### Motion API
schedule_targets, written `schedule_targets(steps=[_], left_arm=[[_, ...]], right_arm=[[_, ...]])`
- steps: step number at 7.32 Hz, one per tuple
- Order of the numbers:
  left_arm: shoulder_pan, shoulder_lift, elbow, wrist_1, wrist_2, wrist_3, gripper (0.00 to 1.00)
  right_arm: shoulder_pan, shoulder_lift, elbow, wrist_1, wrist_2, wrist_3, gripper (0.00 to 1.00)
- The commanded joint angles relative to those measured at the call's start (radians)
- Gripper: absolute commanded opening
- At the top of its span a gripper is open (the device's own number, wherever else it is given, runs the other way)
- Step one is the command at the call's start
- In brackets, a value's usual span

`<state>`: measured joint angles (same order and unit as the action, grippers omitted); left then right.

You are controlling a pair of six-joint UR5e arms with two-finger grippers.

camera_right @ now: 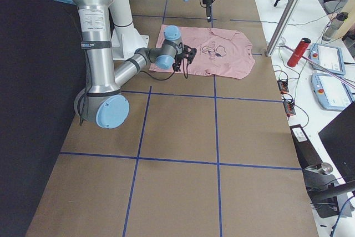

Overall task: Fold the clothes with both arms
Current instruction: 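Move the right gripper to the hem corner nearest the robot while left holds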

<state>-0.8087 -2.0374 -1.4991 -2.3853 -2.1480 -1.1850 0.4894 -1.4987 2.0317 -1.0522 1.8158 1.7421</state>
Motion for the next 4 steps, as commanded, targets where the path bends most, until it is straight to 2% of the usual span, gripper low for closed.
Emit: schedule_targets(steps=[1, 2, 3, 4], left_arm=[[0.003, 0.029, -0.027, 0.018, -0.01, -0.004, 0.77], [0.003, 0.031, -0.027, 0.017, -0.009, -0.004, 0.78], [0.005, 0.028, -0.02, 0.02, -0.007, -0.01, 0.83], [0.005, 0.026, -0.018, 0.02, -0.009, -0.024, 0.84]], right_arm=[[-0.283, -0.063, 0.058, -0.003, -0.293, 0.222, 0.92], [-0.373, -0.066, 0.058, -0.053, -0.375, 0.297, 0.92], [-0.462, -0.055, 0.082, -0.184, -0.501, 0.36, 0.83], [-0.48, -0.038, 0.113, -0.24, -0.506, 0.373, 0.79]])
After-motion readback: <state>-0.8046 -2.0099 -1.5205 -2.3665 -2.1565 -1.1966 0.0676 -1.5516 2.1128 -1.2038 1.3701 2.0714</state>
